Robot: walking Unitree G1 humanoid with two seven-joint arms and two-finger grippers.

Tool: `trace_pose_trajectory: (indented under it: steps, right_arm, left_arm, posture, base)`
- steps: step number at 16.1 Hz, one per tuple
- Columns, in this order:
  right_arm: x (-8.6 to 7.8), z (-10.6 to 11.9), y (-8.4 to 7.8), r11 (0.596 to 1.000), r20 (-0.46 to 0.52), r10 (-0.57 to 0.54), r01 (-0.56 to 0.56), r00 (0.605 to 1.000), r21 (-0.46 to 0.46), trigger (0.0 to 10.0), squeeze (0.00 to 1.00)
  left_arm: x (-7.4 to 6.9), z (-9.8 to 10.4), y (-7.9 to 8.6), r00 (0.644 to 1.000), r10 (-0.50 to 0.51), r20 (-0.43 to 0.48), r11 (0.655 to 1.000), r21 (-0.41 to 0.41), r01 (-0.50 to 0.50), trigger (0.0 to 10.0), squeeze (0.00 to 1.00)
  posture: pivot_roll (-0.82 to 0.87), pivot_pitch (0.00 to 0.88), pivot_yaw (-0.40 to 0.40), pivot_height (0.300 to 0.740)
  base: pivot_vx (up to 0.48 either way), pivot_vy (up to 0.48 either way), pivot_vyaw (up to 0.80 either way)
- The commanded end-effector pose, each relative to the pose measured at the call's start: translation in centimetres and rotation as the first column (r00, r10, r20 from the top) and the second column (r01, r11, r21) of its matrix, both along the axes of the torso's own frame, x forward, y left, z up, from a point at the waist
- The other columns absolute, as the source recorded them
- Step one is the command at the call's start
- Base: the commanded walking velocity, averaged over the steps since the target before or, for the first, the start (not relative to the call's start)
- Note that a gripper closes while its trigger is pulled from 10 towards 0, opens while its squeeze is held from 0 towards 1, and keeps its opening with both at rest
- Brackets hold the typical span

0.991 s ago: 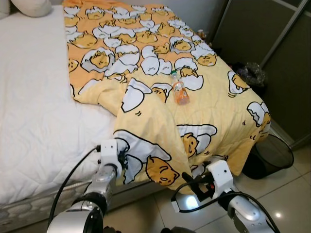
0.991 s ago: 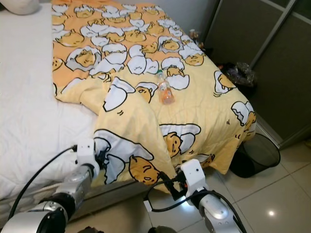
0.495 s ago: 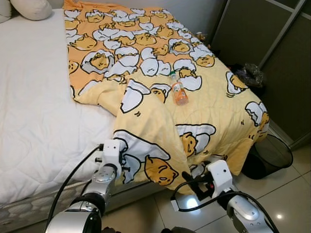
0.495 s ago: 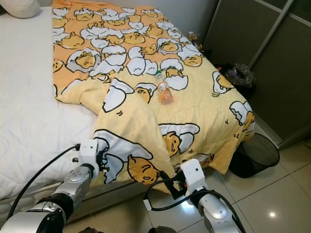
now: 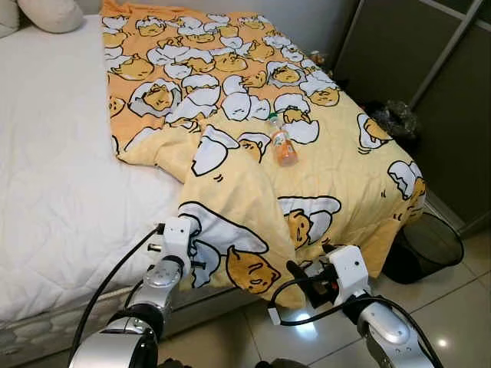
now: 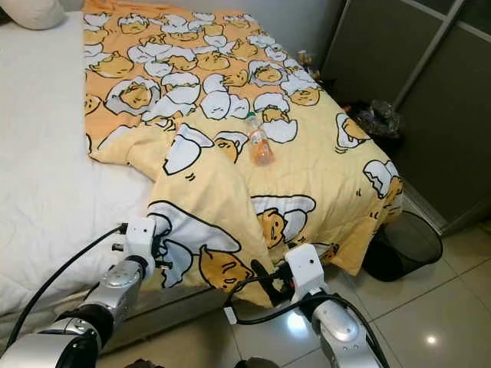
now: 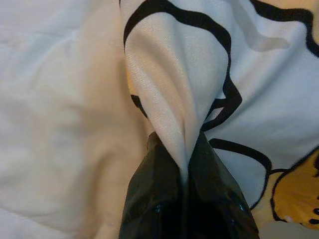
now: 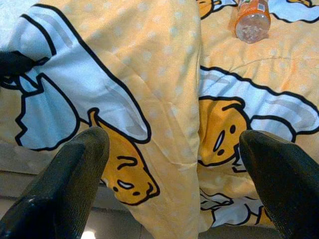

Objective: Clean up the room

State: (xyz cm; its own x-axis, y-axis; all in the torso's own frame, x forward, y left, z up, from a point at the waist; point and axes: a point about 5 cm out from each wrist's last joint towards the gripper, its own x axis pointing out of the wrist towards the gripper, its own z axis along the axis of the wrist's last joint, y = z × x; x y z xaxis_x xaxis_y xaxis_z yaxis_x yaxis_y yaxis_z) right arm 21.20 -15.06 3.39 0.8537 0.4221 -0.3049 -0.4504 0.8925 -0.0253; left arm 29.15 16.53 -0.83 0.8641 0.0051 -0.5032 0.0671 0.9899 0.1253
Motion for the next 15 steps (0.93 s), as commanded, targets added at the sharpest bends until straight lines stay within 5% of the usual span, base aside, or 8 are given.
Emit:
trace_pose_trajectory:
  steps: [1,8,10,12,15]
  right_arm:
    - [0.2,0.2,-0.3,1.0,-0.001,-0.013,0.013,1.0,0.002,10.0,0.0]
    - [0.5,-0.4,-0.2,1.0,-0.013,-0.012,0.012,1.0,-0.005,10.0,0.0]
    - [0.4,-0.7,-0.5,1.0,-0.019,-0.013,0.013,1.0,-0.008,10.0,0.0]
    - [0.3,-1.0,-0.5,1.0,-0.03,-0.004,0.004,1.0,-0.014,10.0,0.0]
    - [0.4,-1.2,-0.6,1.0,-0.034,-0.006,0.006,0.999,-0.014,10.0,0.0]
  left_arm:
    - [0.6,0.6,-0.1,0.999,-0.018,0.033,0.999,0.034,0.017,10.0,0.0]
    - [0.3,0.6,-0.2,0.997,-0.041,0.07,0.999,0.013,0.04,10.0,0.0]
    - [0.6,1.1,-1.0,0.972,-0.215,0.096,0.976,0.05,0.211,10.0,0.0]
    - [-0.1,0.7,-1.2,0.916,-0.399,0.037,0.909,0.145,0.39,10.0,0.0]
    - [-0.5,0.3,-0.3,0.916,-0.401,0.003,0.906,0.152,0.396,10.0,0.0]
  posture:
    - [-0.07,0.005,-0.064,0.736]
    - [-0.08,0.003,-0.063,0.736]
    - [-0.08,0.001,-0.064,0.736]
    - [-0.07,0.0,-0.063,0.736]
    - [-0.07,0.001,-0.058,0.736]
  base:
    - [0.0,0.0,0.0]
    - [0.0,0.0,0.0]
    - [0.0,0.0,0.0]
    - [0.0,0.0,0.0]
    - [0.0,0.0,0.0]
